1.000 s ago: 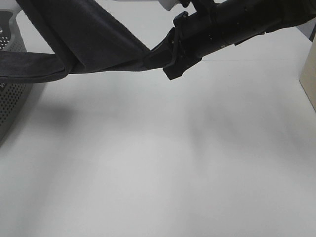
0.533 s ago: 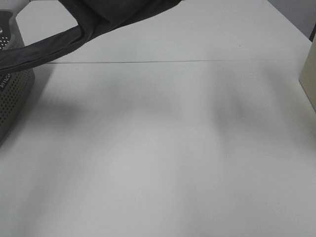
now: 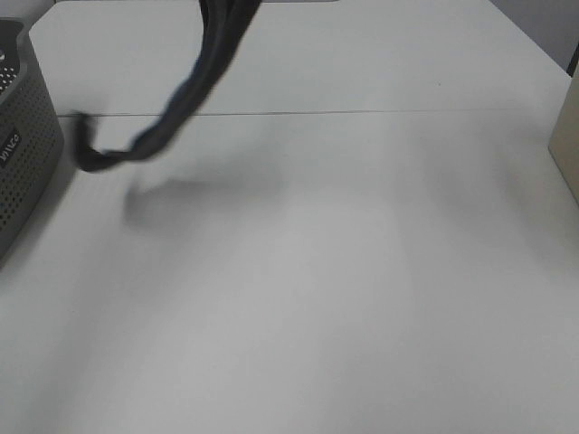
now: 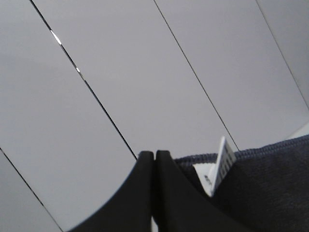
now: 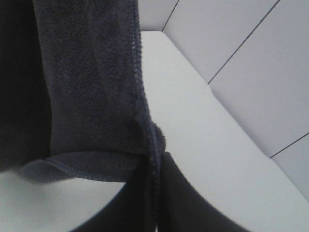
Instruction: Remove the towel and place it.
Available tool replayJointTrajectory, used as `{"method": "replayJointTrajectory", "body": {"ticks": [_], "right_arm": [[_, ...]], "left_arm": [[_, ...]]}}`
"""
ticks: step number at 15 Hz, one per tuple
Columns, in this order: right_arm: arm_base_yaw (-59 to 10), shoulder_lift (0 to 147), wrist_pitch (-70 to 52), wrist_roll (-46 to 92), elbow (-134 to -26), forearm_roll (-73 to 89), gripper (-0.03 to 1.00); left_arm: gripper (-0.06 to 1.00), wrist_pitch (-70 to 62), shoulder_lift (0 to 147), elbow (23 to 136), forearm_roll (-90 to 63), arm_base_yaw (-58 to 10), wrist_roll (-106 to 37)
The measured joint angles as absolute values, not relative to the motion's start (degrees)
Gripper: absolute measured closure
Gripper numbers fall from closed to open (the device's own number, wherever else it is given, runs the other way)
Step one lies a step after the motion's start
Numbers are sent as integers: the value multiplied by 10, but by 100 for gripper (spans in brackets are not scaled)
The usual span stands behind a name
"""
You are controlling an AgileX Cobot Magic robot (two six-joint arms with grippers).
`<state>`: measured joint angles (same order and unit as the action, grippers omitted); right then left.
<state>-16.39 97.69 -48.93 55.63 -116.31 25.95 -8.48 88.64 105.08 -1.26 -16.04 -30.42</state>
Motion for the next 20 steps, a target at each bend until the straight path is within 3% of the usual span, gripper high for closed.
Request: {"method": "replayJointTrajectory", "body": {"ticks": [7,11,16,20], "right_arm": [[-164,985,-345,562,-1221,193,96],[-164,985,-264,700,-1221,166,96],[-164,985,-189,736,-1221,165,96],[-166,986,-171,725,-1221,167,96]], "left_arm": [[94,5,892,1051,-83,-148,-287],[94,5,904,1051,-151,-148,-266],[94,42,933,1051,-177,-148,-260],[94,146,955,1051,-174,-148,-217]]}}
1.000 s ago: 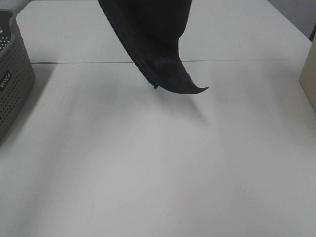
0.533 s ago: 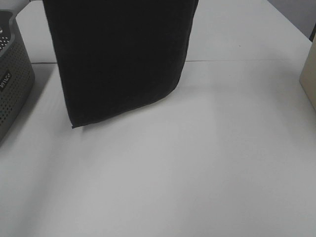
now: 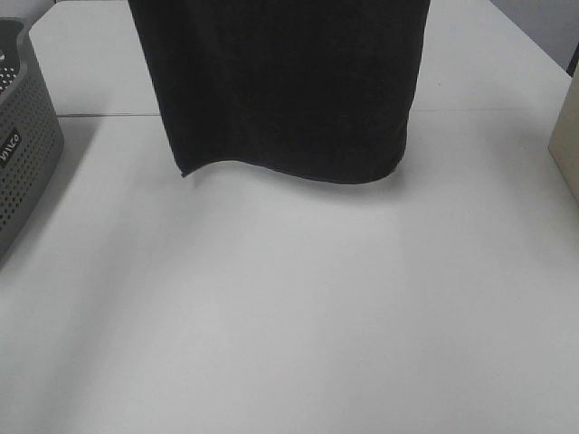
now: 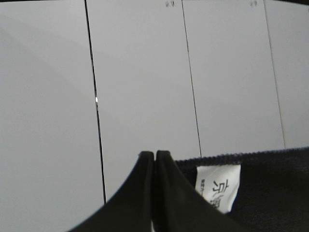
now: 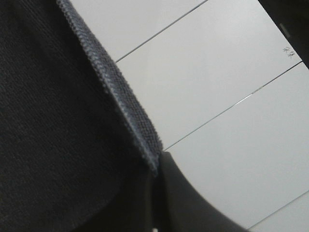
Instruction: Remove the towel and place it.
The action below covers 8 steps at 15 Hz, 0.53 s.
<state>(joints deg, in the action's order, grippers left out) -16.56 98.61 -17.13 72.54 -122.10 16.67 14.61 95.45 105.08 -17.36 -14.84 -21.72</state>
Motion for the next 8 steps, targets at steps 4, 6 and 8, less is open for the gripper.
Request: {"method": "replayJointTrajectory", "body": {"ticks": [4,6,8], "right_arm": [[-166,1008,-114,659,-1221,167,96],[-154,1026,-81,596,-1221,166,96],[-113,1045,-58,474,-1220,167,96]], "left_arm": [[94,228,1000,1053,-109,-150,-147],[94,222,1039,1106,-66,-149,-104],[94,159,1118,1254,-17,-158,-84]]}}
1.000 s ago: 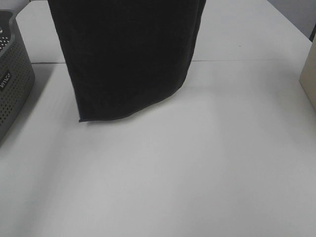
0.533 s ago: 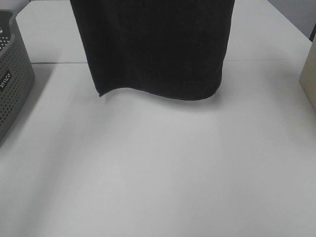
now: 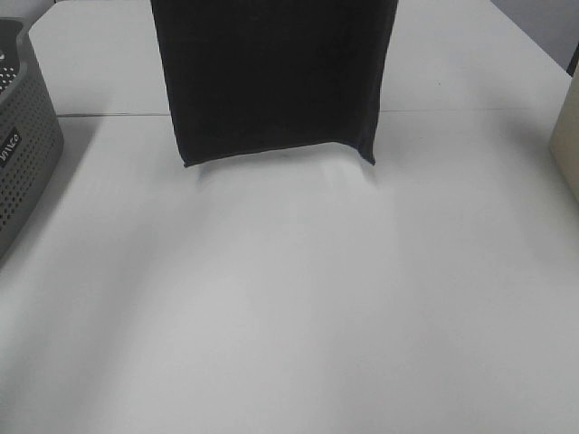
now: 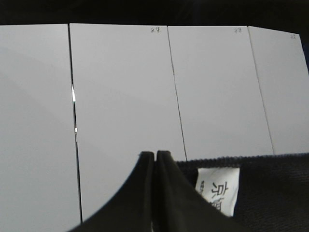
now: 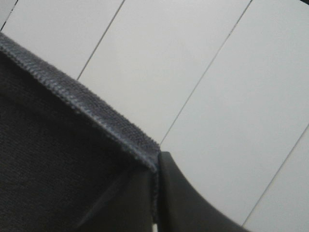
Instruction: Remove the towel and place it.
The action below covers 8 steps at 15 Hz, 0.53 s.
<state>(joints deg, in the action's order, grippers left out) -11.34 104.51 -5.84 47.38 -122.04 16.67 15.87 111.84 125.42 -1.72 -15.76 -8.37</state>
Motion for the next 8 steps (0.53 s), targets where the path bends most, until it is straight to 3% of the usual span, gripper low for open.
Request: {"method": "replayJointTrajectory", "body": {"ticks": [3,8], "right_arm": [[-91,1063,-23,433,-1221,169,96],[-88,1114,69,422,-1221,191,96]], "left_arm": [[94,138,1199,1371,-10,-165,-80],[94,162,1273,1438,-6,-165,-80]]}}
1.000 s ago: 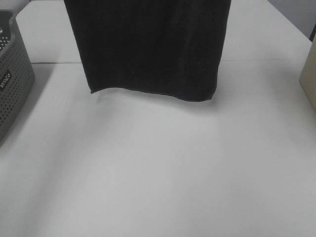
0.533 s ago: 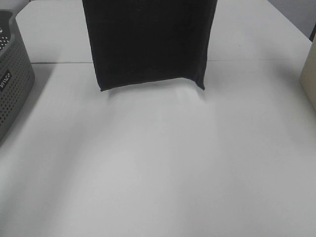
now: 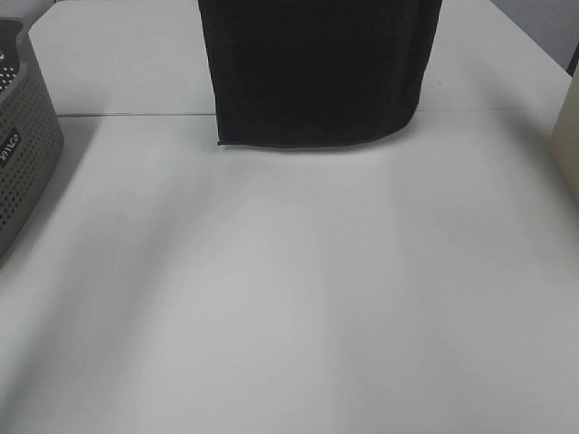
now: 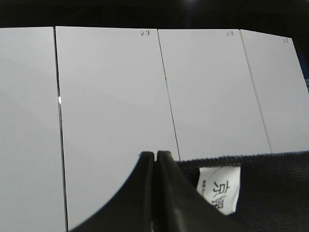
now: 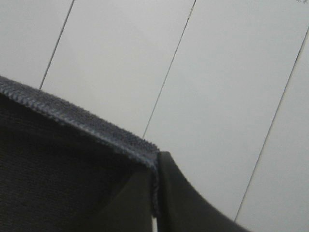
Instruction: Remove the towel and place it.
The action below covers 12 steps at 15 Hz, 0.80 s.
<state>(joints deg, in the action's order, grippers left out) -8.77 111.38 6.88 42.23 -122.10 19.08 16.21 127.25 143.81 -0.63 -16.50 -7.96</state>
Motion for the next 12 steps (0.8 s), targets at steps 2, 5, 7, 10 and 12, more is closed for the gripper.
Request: {"method": "replayJointTrajectory", "body": {"ticks": [2,5,7,10,12], "right_arm": [[-88,1128,92,422,-1221,191,96],[-89,1138,135,422,-1221,184,96],[-89,1138,139,422,-1221,180,96],[-87,1132,60,422,-1221,187,96],[-84,1132,-14,430,-1222,199,96]], "left_arm": [[94,166,1286,1460,0,-165,-80],[94,177,1298,1466,0,-163,-66],[94,213,1312,1467,0,-163,-38],[94,229,1324,1467,5,-158,-32],[94,218,1328,1467,5,-155,-21]]}}
